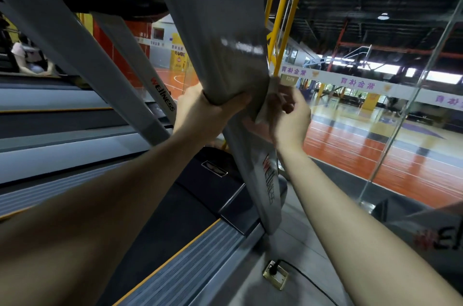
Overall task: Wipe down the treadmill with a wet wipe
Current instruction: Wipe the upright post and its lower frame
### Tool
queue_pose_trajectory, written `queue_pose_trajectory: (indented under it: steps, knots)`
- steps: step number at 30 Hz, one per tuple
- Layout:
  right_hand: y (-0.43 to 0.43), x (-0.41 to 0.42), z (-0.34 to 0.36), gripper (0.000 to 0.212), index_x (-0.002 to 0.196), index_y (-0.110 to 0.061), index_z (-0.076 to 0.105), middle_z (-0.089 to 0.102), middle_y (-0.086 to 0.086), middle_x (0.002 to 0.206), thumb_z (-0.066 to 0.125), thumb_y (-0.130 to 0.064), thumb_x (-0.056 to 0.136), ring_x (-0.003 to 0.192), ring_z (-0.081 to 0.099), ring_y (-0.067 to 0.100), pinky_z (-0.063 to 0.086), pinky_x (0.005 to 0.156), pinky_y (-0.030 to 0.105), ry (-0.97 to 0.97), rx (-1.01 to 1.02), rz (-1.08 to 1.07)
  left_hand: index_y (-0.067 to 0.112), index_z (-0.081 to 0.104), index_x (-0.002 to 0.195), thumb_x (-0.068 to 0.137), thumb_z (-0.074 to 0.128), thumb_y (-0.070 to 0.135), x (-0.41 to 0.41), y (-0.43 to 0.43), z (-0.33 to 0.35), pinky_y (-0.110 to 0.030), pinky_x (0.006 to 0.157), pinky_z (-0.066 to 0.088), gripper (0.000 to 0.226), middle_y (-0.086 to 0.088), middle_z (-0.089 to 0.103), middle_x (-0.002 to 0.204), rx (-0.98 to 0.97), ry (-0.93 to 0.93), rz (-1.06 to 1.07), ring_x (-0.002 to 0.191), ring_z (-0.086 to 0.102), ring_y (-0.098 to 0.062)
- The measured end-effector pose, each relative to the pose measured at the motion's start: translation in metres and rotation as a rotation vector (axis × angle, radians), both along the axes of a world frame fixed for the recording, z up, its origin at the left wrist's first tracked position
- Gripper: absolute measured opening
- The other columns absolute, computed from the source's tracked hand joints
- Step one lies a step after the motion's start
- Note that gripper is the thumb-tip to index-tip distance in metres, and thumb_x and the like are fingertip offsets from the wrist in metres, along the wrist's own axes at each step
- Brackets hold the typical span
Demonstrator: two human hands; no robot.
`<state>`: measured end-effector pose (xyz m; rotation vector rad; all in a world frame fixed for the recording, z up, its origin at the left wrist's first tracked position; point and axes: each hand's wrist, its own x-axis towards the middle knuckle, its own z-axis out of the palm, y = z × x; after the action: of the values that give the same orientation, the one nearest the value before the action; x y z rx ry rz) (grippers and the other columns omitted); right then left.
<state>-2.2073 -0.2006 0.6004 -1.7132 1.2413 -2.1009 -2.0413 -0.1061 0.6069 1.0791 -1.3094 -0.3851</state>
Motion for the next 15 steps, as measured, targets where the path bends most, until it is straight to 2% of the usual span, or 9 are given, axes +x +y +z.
queue_pose_trajectory:
  steps: [2, 3, 5, 7, 9, 11, 12, 13, 15]
  knots:
    - [-0.019, -0.009, -0.030, 0.018, 0.095, -0.026, 0.074, 0.078, -0.001, 0.096, 0.060, -0.023, 0.105, 0.106, 0.074, 0.024, 0.058, 0.086, 0.034, -0.083, 0.222, -0.088, 0.035, 0.069, 0.077, 0.085, 0.085, 0.048, 0.000, -0.002, -0.002, -0.003, 0.055, 0.041, 0.022, 0.030, 0.065, 0.063, -0.052, -0.028, 0.094, 0.066, 0.057, 0.025]
    - [-0.021, -0.013, -0.039, 0.015, 0.094, -0.027, 0.072, 0.077, -0.001, 0.094, 0.062, -0.024, 0.104, 0.105, 0.074, 0.028, 0.059, 0.089, 0.040, -0.024, 0.299, -0.092, 0.038, 0.067, 0.073, 0.084, 0.086, 0.049, 0.000, -0.005, -0.004, -0.003, 0.056, 0.041, 0.024, 0.036, 0.063, 0.061, -0.072, -0.041, 0.114, 0.067, 0.058, 0.025]
    - [-0.023, -0.015, -0.041, 0.008, 0.102, -0.026, 0.071, 0.075, -0.003, 0.097, 0.065, -0.022, 0.103, 0.102, 0.074, 0.027, 0.060, 0.091, 0.043, 0.022, 0.369, -0.158, 0.037, 0.066, 0.073, 0.084, 0.086, 0.048, -0.001, -0.009, -0.006, -0.001, 0.058, 0.041, 0.025, 0.038, 0.061, 0.060, -0.102, -0.044, 0.131, 0.068, 0.057, 0.026]
    - [-0.016, -0.009, -0.032, 0.015, 0.111, -0.023, 0.071, 0.073, -0.007, 0.101, 0.064, -0.013, 0.102, 0.101, 0.071, 0.021, 0.059, 0.090, 0.039, -0.020, 0.248, -0.034, 0.033, 0.070, 0.081, 0.083, 0.086, 0.052, 0.001, -0.012, -0.009, 0.000, 0.060, 0.040, 0.025, 0.031, 0.062, 0.063, -0.135, -0.037, 0.173, 0.069, 0.055, 0.028]
    - [-0.006, 0.000, -0.031, 0.018, 0.115, -0.022, 0.070, 0.074, -0.007, 0.109, 0.063, -0.013, 0.101, 0.106, 0.070, 0.017, 0.059, 0.091, 0.034, -0.027, 0.046, 0.097, 0.029, 0.076, 0.094, 0.081, 0.085, 0.058, 0.001, -0.011, -0.010, -0.001, 0.062, 0.041, 0.033, 0.028, 0.064, 0.073, -0.170, -0.044, 0.221, 0.073, 0.057, 0.026]
    - [-0.008, 0.006, -0.046, 0.025, 0.125, -0.019, 0.068, 0.073, 0.001, 0.121, 0.059, -0.013, 0.103, 0.116, 0.069, 0.022, 0.058, 0.101, 0.044, 0.005, -0.040, 0.083, 0.028, 0.076, 0.095, 0.082, 0.080, 0.065, -0.001, -0.012, -0.011, -0.003, 0.062, 0.042, 0.040, 0.022, 0.068, 0.076, -0.176, -0.058, 0.252, 0.079, 0.063, 0.016]
    - [-0.014, 0.005, -0.059, 0.023, 0.125, -0.019, 0.068, 0.074, 0.002, 0.120, 0.061, -0.015, 0.103, 0.114, 0.070, 0.024, 0.058, 0.100, 0.050, 0.019, 0.006, 0.034, 0.027, 0.074, 0.096, 0.083, 0.073, 0.070, -0.002, -0.010, -0.011, -0.007, 0.064, 0.046, 0.046, 0.018, 0.070, 0.078, -0.140, -0.100, 0.262, 0.081, 0.067, 0.006]
    - [-0.021, -0.001, -0.071, 0.018, 0.119, -0.021, 0.068, 0.074, 0.002, 0.113, 0.065, -0.019, 0.102, 0.107, 0.072, 0.025, 0.059, 0.095, 0.052, 0.029, 0.069, -0.010, 0.025, 0.071, 0.100, 0.086, 0.063, 0.077, -0.002, -0.007, -0.014, -0.018, 0.069, 0.053, 0.054, 0.013, 0.072, 0.081, -0.081, -0.198, 0.292, 0.081, 0.068, -0.004]
    - [-0.026, -0.014, -0.079, 0.008, 0.104, -0.024, 0.069, 0.075, -0.002, 0.095, 0.069, -0.025, 0.096, 0.088, 0.074, 0.024, 0.062, 0.083, 0.051, 0.017, 0.223, -0.064, 0.026, 0.064, 0.114, 0.094, 0.048, 0.077, 0.001, 0.008, -0.036, -0.037, 0.071, 0.056, 0.057, 0.004, 0.071, 0.083, 0.026, -0.596, 0.430, 0.077, 0.067, -0.027]
